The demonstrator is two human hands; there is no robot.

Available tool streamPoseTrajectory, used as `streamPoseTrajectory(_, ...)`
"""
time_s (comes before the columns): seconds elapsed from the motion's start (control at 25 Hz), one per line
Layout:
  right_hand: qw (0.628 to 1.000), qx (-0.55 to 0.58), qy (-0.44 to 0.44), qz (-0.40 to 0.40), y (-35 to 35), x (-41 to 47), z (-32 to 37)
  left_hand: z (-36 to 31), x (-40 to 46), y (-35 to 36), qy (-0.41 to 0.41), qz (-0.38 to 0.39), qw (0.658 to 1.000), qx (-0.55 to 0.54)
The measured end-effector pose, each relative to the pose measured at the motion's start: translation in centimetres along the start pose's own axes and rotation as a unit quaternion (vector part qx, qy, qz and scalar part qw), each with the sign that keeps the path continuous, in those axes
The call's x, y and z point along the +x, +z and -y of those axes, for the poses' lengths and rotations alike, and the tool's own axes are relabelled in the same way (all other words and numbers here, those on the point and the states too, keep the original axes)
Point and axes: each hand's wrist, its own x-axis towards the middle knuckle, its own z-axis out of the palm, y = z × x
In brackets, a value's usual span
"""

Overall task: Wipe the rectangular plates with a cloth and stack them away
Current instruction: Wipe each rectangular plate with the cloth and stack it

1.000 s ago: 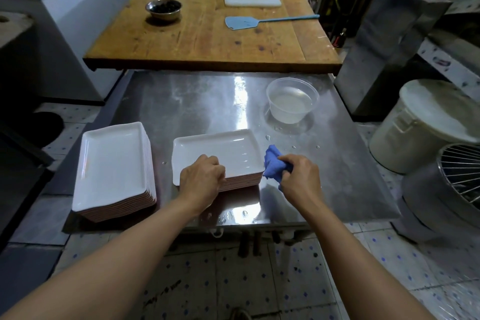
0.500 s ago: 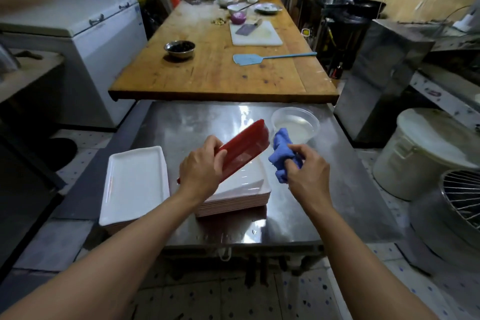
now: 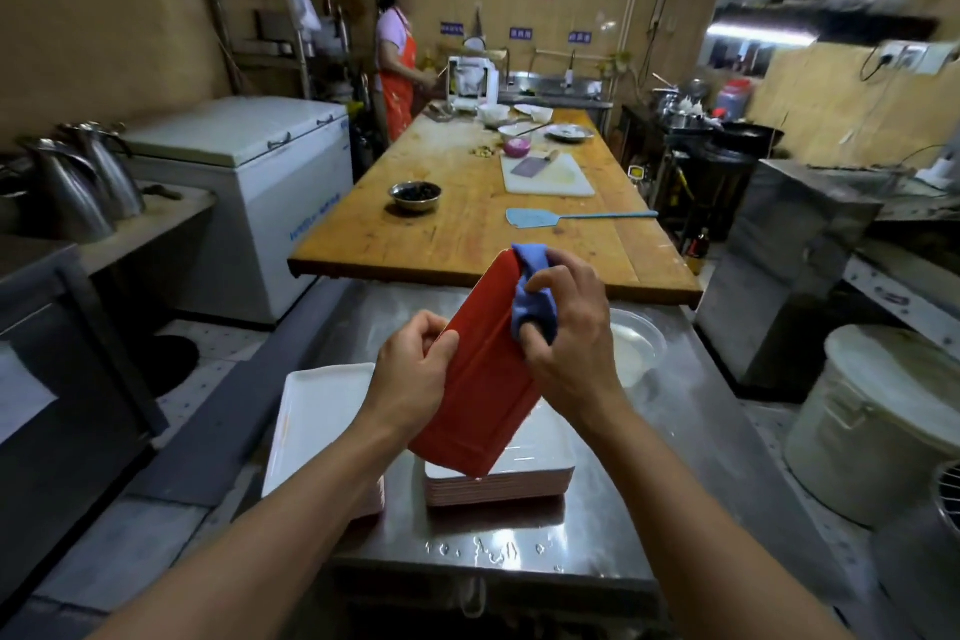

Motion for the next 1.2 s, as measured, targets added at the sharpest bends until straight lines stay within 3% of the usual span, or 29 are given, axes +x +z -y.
streamPoseTrajectory(0.36,0.995,-0.002,-0.099,0.03,0.4,1.5,0.8,-1.1,-0.9,-0.5,-0.062,-0.028,0.988,-0.139)
streamPoseTrajectory(0.56,0.995,0.094,-0.015,0.021,-1.0,0.7,-1.4,-1.1,-1.7,0.4,-0.084,-0.025,0.979,-0.184)
streamPoseTrajectory(0.84,0.987,0.075,0.143,0.012,-1.0,0.2,-3.0,-2.1,-1.3,1.5,-0.088,-0.042,0.971,-0.216)
streamPoseTrajectory(1.2,0.966,0.131,0.22,0.04,-0.8,-4.2,-2.3,-1.9,0.3,3.5,-0.123,-0.12,0.937,-0.306)
